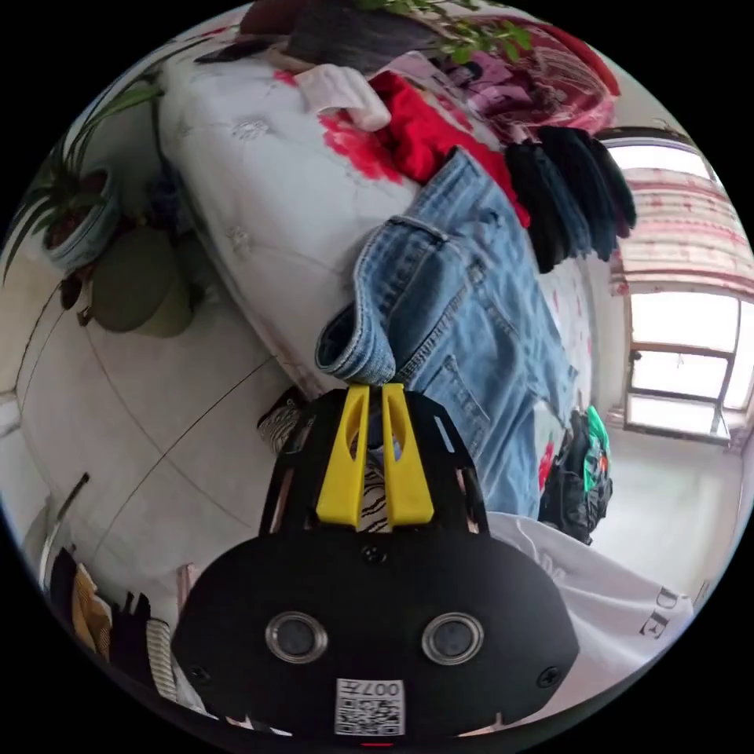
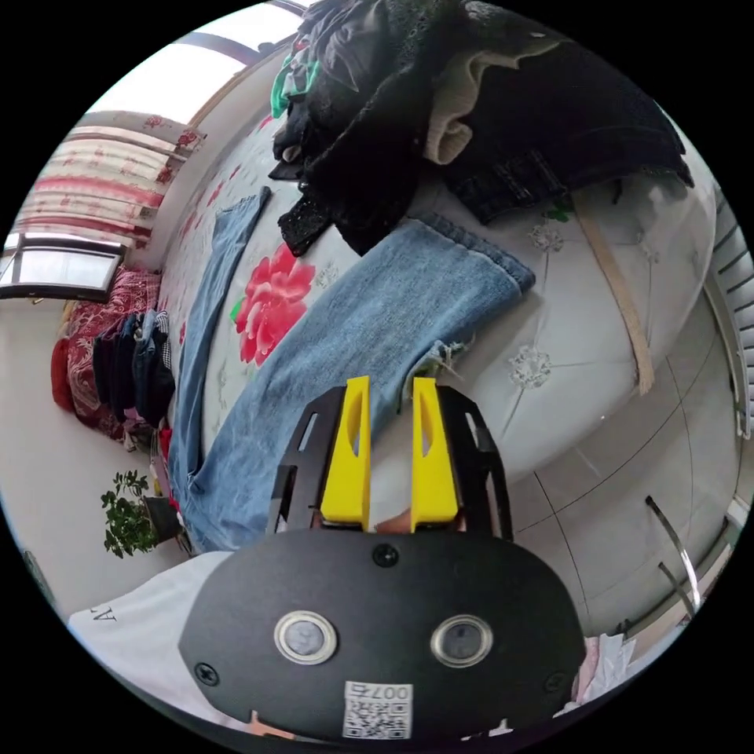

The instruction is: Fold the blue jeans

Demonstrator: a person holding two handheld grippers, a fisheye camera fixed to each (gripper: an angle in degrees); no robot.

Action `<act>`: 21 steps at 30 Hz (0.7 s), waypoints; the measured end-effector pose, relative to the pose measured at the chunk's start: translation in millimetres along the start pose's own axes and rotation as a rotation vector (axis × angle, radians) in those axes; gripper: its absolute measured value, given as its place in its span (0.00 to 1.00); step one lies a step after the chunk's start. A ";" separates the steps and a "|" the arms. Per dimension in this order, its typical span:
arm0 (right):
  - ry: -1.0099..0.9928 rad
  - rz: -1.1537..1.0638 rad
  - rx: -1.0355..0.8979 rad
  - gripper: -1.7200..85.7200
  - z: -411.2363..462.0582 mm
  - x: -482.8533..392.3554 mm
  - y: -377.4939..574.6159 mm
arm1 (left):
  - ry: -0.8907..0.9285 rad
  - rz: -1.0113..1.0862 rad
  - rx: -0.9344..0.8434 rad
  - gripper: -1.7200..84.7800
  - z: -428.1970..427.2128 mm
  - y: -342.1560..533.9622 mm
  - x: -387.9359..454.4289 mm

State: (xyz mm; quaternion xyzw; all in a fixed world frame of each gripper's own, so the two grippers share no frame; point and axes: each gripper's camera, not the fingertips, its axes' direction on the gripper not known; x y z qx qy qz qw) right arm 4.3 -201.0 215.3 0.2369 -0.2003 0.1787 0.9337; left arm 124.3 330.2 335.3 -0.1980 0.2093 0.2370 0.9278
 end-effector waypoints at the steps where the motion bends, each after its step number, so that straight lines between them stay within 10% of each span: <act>1: -0.008 -0.023 0.021 0.05 -10.0 -1.9 -2.6 | 0.029 0.021 0.012 0.03 -4.4 -0.4 -0.2; 6: -0.452 -0.117 0.201 0.02 -91.5 -5.5 -17.0 | 0.492 0.108 0.220 0.01 -76.5 -10.2 -9.8; 12: -0.693 -0.280 0.520 0.02 -220.9 -0.1 -0.9 | 0.427 0.437 0.265 0.01 -140.7 -0.3 16.9; 21: -0.785 -0.054 0.477 0.02 -214.0 63.0 26.9 | 0.481 0.265 0.141 0.01 -106.2 21.0 -34.9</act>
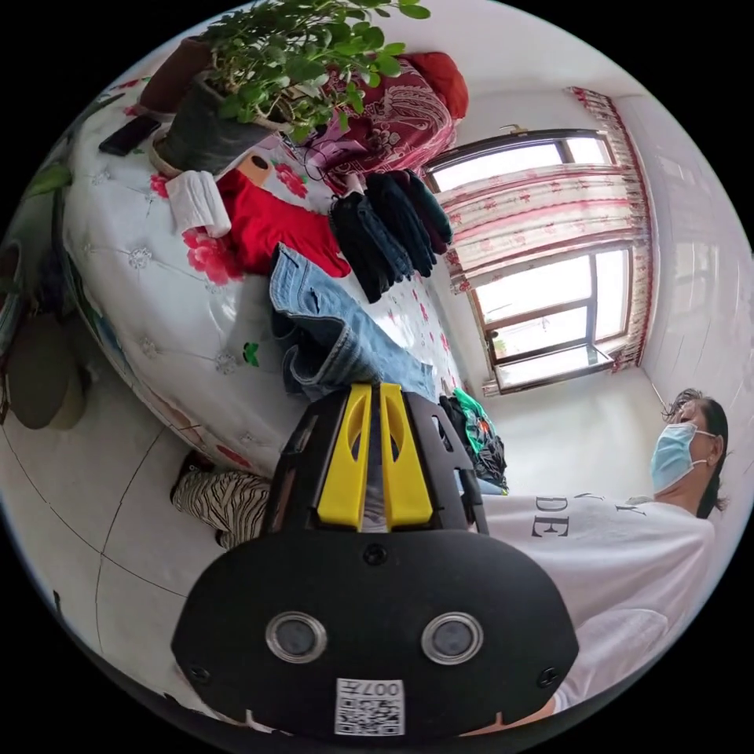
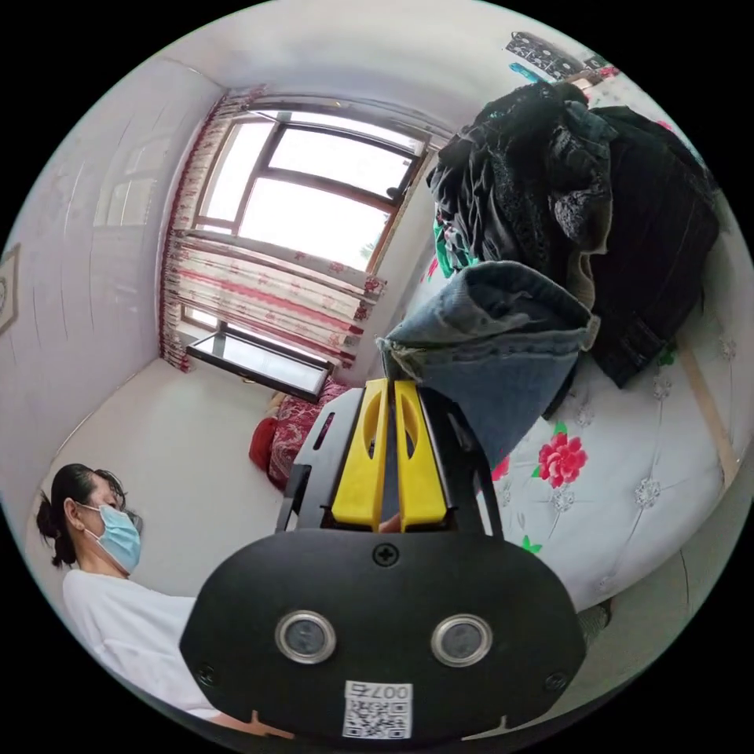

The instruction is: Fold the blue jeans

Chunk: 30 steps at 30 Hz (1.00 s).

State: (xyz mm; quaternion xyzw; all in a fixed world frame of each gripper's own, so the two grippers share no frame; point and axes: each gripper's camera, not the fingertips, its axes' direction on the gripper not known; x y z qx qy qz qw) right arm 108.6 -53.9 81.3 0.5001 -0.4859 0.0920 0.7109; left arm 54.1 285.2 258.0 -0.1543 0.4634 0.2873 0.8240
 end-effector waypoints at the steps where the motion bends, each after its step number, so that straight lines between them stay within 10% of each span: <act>1: 0.014 -0.020 -0.024 0.02 6.6 -6.1 -2.0 | 0.000 0.007 0.000 0.01 -0.6 -2.4 2.1; 15: 0.009 -0.056 0.034 0.02 113.2 -44.4 -25.1 | 0.072 -0.178 0.087 0.01 37.5 -71.3 12.7; 30: 0.412 -0.224 -0.400 0.13 557.8 -53.7 -71.7 | -0.151 -0.120 0.165 0.12 213.1 -256.5 76.2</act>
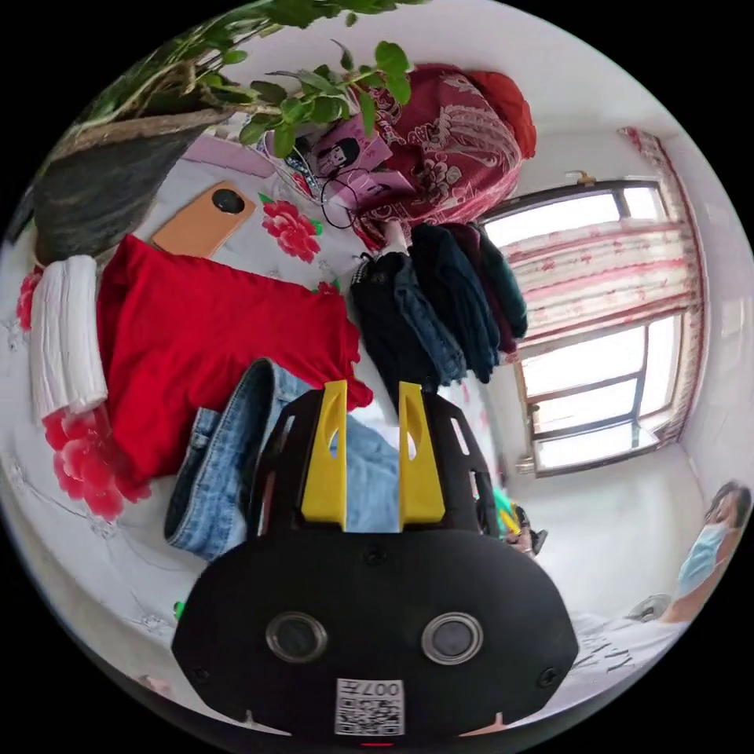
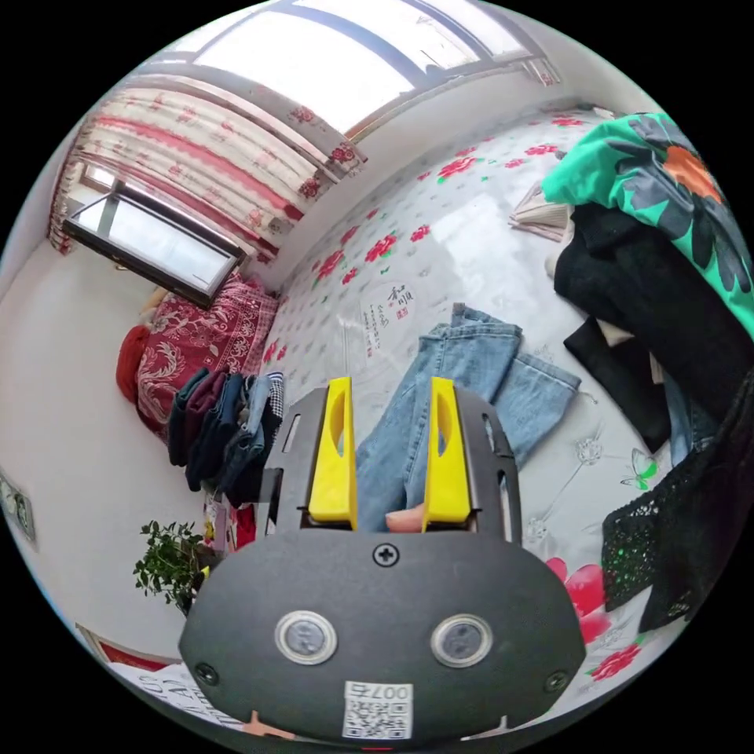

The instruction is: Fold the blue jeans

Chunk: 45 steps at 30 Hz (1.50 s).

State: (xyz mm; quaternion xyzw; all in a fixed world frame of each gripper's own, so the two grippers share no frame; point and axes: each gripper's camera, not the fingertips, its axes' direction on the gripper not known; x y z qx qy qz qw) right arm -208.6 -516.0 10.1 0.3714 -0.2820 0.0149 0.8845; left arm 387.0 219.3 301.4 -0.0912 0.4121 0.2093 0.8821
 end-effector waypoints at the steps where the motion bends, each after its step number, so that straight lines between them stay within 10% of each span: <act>1: 0.048 0.017 -0.031 0.13 20.4 11.0 6.4 | -0.038 0.019 -0.012 0.13 1.0 3.7 4.8; 17: 0.358 -0.040 -0.304 0.04 142.1 45.3 29.4 | -0.812 0.386 -0.403 0.10 97.0 98.0 133.1; 30: 0.532 -0.079 -0.498 0.04 -53.6 65.2 308.6 | -0.854 0.507 -0.570 0.08 42.6 67.9 175.1; 45: 0.469 -0.074 -0.067 0.13 -104.1 25.1 328.0 | -0.729 0.657 -0.280 0.05 -36.4 104.3 241.0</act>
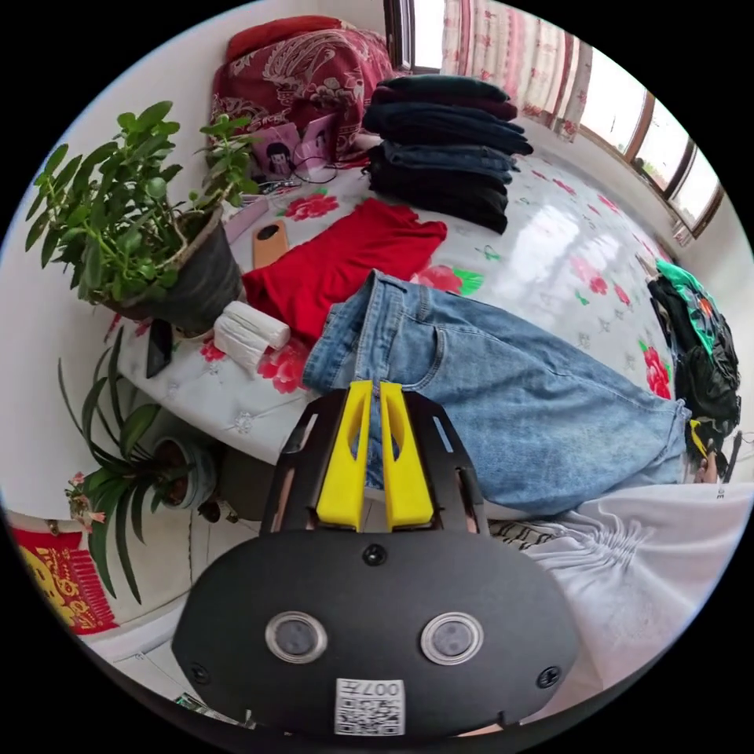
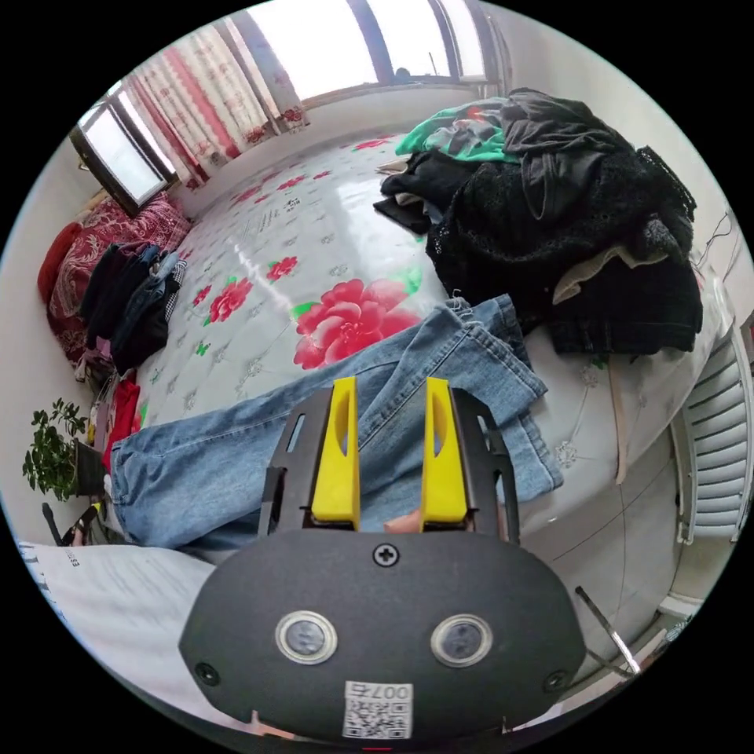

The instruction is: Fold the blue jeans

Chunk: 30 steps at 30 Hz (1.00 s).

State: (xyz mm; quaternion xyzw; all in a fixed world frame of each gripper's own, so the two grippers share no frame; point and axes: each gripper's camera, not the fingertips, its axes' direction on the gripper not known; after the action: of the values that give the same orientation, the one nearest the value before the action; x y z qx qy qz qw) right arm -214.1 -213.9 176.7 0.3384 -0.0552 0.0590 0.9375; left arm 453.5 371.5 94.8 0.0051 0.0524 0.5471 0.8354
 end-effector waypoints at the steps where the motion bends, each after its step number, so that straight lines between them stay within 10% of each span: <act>1: -0.016 0.009 -0.059 0.14 12.8 4.1 1.0 | 0.021 0.006 -0.003 0.07 2.5 1.4 1.3; 4: -0.015 0.037 -0.275 0.11 53.7 19.3 11.3 | 0.106 0.027 -0.074 0.10 25.2 3.6 11.9; 11: -0.332 0.012 0.030 0.02 -58.4 79.3 28.2 | 0.041 0.077 -0.256 0.05 81.9 -3.4 22.5; 22: -0.417 0.365 -0.077 0.02 -49.0 168.0 113.1 | 0.129 -0.014 -0.068 0.01 57.4 5.6 -29.3; 30: -0.073 0.386 0.000 0.08 -99.8 154.4 98.2 | 0.193 0.018 0.029 0.11 56.6 -39.0 -84.6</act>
State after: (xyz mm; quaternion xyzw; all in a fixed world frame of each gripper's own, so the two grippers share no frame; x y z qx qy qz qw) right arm -69.9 -63.6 184.2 0.3235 -0.1529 0.2254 0.9062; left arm 460.9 281.3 155.4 -0.0348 0.1406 0.5517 0.8214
